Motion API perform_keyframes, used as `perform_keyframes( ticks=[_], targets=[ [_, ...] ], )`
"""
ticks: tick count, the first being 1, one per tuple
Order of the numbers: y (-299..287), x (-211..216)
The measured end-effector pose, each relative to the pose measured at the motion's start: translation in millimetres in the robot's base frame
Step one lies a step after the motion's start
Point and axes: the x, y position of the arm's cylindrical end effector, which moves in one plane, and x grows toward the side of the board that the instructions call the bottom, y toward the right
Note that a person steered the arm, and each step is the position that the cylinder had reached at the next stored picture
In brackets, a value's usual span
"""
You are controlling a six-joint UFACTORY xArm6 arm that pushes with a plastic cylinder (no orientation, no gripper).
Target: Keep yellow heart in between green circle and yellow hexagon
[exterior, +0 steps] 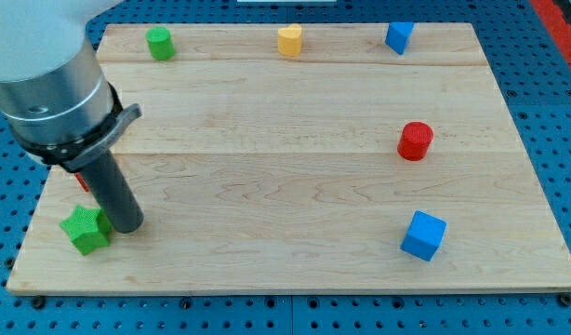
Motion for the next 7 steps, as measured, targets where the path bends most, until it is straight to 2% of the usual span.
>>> perform_keyframes(
  ticks=[1,2,3,4,5,6,7],
  targets=[
    [-34.1,-1.4],
    [-26.7,-18.3],
    [20.6,-60.9],
    [44.5,-86.2],
    [38.0,-118.6],
    [46.9,-172.9],
    [68.0,-273.0]
  ],
)
